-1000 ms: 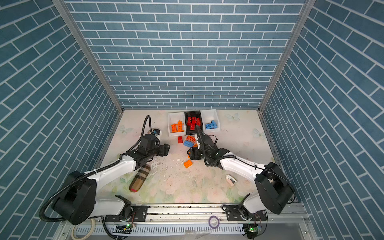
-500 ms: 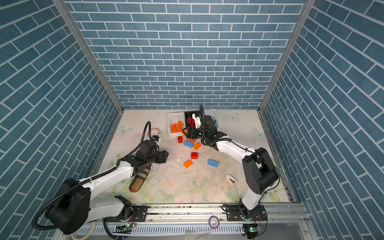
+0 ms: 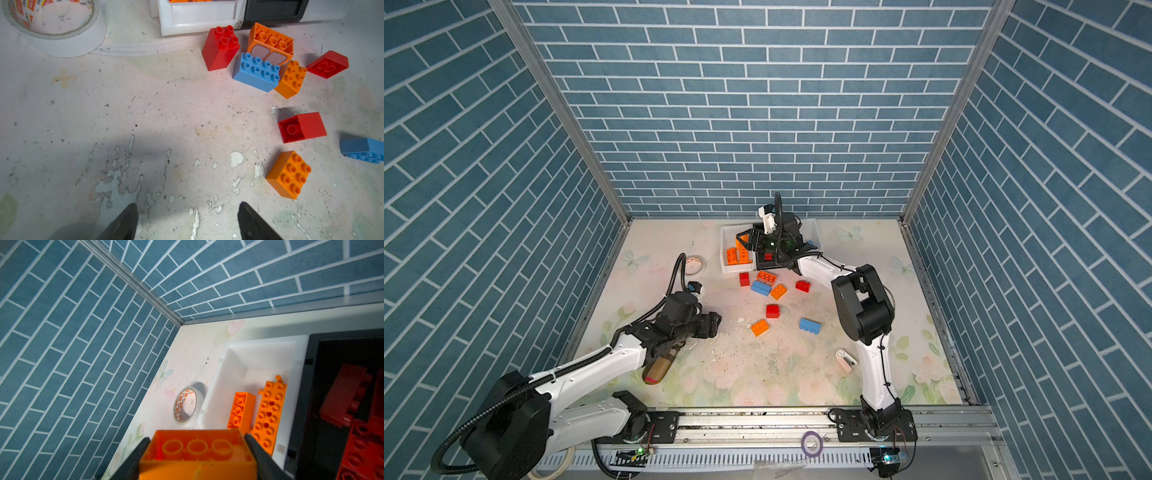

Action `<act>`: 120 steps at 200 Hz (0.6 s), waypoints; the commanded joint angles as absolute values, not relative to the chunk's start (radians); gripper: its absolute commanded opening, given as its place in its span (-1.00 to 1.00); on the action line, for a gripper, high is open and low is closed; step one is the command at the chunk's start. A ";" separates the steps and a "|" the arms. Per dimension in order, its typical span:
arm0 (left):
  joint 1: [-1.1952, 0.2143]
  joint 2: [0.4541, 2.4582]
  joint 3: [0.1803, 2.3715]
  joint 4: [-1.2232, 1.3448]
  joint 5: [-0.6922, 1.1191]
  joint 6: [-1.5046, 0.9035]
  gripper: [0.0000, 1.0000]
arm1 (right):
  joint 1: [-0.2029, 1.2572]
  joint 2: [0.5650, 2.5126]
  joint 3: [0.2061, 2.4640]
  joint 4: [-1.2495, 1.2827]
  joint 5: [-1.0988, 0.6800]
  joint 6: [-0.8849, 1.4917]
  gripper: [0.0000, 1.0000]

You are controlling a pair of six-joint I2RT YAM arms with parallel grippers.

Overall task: Sort the legos into containers by color
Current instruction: Place the lego in the container.

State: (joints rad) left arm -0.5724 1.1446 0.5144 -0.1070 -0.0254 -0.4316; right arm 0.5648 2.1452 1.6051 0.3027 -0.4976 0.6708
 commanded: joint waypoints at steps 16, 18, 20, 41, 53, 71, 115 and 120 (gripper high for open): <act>-0.596 1.117 0.486 -0.115 -0.040 -0.484 0.56 | 0.554 2.270 1.777 0.280 -0.526 0.703 0.04; -0.597 1.117 0.485 -0.115 -0.039 -0.486 0.56 | 0.555 2.277 1.789 0.273 -0.525 0.701 0.04; -0.599 1.117 0.485 -0.115 -0.040 -0.486 0.56 | 0.555 2.284 1.795 0.267 -0.524 0.699 0.04; -0.617 1.114 0.480 -0.115 -0.047 -0.501 0.56 | 0.555 2.352 1.893 0.215 -0.510 0.688 0.05; -0.628 1.113 0.478 -0.113 -0.048 -0.511 0.55 | 0.555 2.386 1.942 0.189 -0.507 0.682 0.06; -0.641 1.113 0.471 -0.107 -0.048 -0.521 0.55 | 0.554 2.428 2.008 0.144 -0.490 0.664 0.07; -0.652 1.114 0.463 -0.102 -0.052 -0.531 0.56 | 0.552 2.500 2.140 0.036 -0.460 0.621 0.28; -0.652 1.115 0.462 -0.101 -0.051 -0.531 0.55 | 0.553 2.505 2.149 0.027 -0.458 0.616 0.31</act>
State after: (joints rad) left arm -0.6460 1.1267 0.4740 -0.1047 -0.0299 -0.5102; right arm 0.5571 2.4710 2.0861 0.1066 -0.4843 0.6643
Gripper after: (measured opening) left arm 0.777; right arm 0.667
